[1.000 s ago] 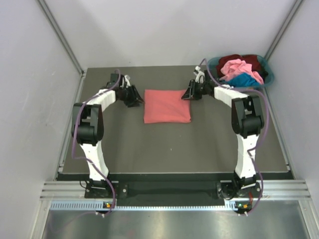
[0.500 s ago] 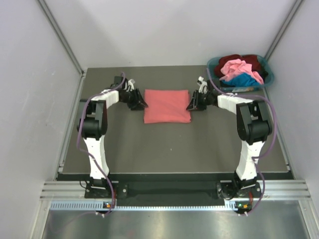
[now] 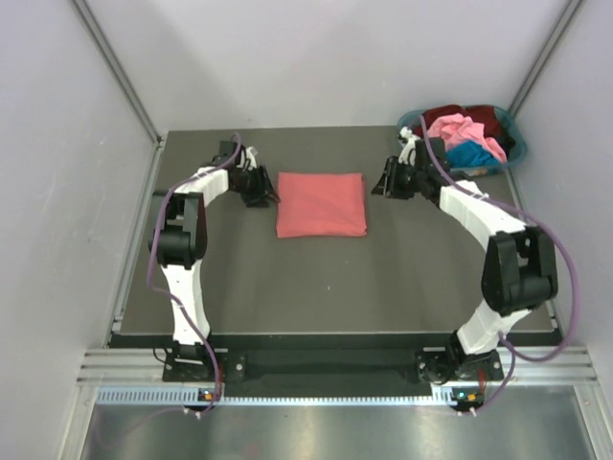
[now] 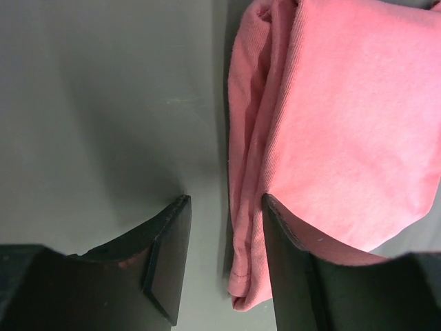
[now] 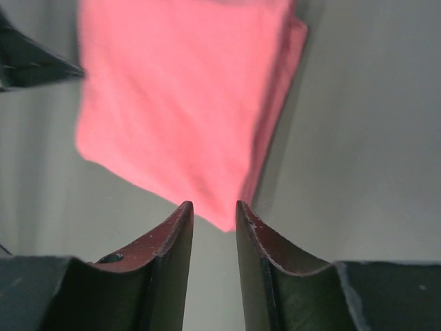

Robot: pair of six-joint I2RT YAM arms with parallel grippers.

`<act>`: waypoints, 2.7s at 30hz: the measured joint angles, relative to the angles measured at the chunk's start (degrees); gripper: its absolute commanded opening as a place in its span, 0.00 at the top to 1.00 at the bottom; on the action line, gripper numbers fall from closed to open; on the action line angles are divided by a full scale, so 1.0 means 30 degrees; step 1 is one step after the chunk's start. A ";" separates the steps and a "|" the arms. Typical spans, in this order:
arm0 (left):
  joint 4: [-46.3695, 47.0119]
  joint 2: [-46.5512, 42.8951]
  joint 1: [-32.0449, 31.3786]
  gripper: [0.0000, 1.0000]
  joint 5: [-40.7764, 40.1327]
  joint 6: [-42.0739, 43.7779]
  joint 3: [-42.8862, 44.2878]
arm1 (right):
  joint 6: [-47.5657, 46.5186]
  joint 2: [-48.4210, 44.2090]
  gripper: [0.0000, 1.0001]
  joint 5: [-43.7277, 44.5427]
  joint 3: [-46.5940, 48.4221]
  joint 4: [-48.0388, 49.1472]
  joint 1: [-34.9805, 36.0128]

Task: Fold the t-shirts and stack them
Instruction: Neatly place the folded tshirt to the corner

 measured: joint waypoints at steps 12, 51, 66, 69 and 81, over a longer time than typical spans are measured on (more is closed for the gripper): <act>0.1501 0.0401 -0.0306 0.68 0.0903 -0.1341 -0.0328 | -0.0015 -0.2543 0.65 0.0415 -0.1137 -0.0124 0.1778; -0.2025 0.6054 0.5916 1.00 -0.6288 0.0991 1.1060 | -0.0699 -0.2718 0.64 0.1268 -0.1545 -0.0087 0.1902; 0.0954 0.7322 0.8036 1.00 -0.7788 0.1829 1.2531 | -0.0867 -0.2696 0.63 0.1246 -0.1333 -0.0073 0.1902; 0.1639 0.7410 0.8036 1.00 -0.8218 0.1953 1.2808 | -0.0874 -0.2674 0.63 0.1253 -0.1333 -0.0087 0.1887; 0.2776 0.7497 0.8597 0.87 -0.8881 0.1843 1.3041 | -0.0874 -0.2455 0.63 0.1253 -0.1333 -0.0087 0.1858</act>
